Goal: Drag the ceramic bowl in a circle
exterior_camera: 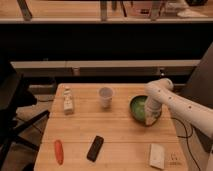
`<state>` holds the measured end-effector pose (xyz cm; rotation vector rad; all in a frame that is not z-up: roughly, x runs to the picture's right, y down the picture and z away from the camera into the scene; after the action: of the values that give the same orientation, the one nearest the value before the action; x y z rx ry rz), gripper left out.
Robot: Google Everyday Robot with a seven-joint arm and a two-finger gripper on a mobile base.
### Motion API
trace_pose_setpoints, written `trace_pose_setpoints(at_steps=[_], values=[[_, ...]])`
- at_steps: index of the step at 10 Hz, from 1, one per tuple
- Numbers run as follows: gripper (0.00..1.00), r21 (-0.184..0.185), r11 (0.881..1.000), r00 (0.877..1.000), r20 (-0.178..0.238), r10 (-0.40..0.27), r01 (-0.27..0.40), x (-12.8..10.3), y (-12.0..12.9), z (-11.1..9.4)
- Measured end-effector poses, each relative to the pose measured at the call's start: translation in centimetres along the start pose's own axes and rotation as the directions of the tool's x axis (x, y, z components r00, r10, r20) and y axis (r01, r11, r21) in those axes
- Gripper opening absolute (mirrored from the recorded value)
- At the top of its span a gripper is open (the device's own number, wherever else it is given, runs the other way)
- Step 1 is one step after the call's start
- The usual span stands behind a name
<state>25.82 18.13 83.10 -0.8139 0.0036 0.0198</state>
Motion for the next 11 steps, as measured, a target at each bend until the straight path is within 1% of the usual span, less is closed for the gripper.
trace_pose_setpoints(at_steps=[1, 3, 4, 6, 8, 11], values=[[0.00, 0.002, 1.000, 1.000, -0.009, -0.008, 0.008, -0.5, 0.2, -0.4], [0.00, 0.004, 1.000, 0.999, -0.022, -0.031, 0.031, -2.6, 0.5, -1.0], [0.00, 0.004, 0.999, 0.999, -0.025, -0.038, 0.039, -3.2, 0.8, -1.2], [0.00, 0.006, 0.998, 0.997, -0.043, -0.067, 0.067, -4.6, 1.6, -1.6], [0.00, 0.007, 0.997, 0.996, -0.049, -0.077, 0.077, -6.2, 2.3, -2.0], [0.00, 0.015, 0.996, 0.994, -0.055, -0.091, 0.092, -7.4, 2.5, -2.4]])
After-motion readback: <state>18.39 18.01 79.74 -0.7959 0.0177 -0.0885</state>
